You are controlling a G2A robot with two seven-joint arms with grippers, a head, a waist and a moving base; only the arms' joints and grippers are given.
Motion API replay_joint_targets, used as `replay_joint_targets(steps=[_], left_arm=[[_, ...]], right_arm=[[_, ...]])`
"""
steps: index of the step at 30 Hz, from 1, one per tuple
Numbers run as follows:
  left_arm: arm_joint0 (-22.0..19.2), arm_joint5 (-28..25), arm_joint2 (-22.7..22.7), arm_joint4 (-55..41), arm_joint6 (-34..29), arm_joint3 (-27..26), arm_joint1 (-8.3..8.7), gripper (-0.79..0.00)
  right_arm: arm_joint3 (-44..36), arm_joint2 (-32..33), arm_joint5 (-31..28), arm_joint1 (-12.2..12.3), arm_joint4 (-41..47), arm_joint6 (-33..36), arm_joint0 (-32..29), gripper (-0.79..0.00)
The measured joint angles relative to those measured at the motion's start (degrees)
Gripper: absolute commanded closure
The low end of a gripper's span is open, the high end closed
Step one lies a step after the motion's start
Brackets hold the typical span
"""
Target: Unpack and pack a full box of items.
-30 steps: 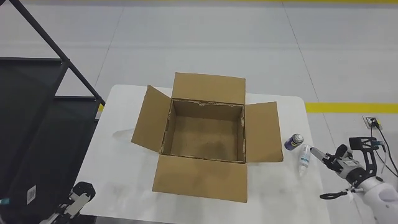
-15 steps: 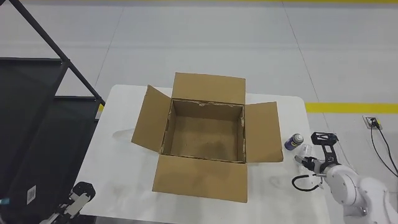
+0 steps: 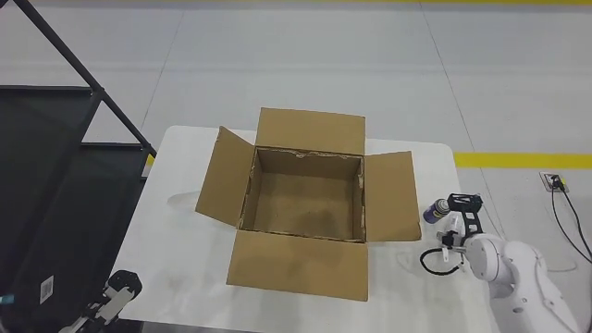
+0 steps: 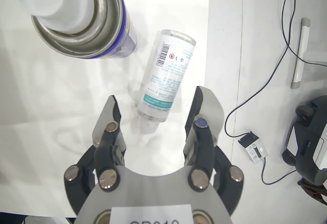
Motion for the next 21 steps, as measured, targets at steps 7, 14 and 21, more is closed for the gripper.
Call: replay_joint_targets(steps=[7, 14, 21], left_arm=[[0.0, 0.0, 0.0, 0.0, 0.0, 0.0, 0.0, -0.785], [0.0, 0.0, 0.0, 0.0, 0.0, 0.0, 0.0, -0.785], [0.0, 0.0, 0.0, 0.0, 0.0, 0.0, 0.0, -0.785]], right_arm=[[2.03, -1.15, 1.19, -0.32, -0.55, 0.34, 1.46, -0.376], [4.5, -1.91, 1.45, -0.59, -0.54, 0.63, 3.11, -0.379], [7.91, -2.08, 1.03, -0.78, 0.08, 0.57, 4.99, -0.382]])
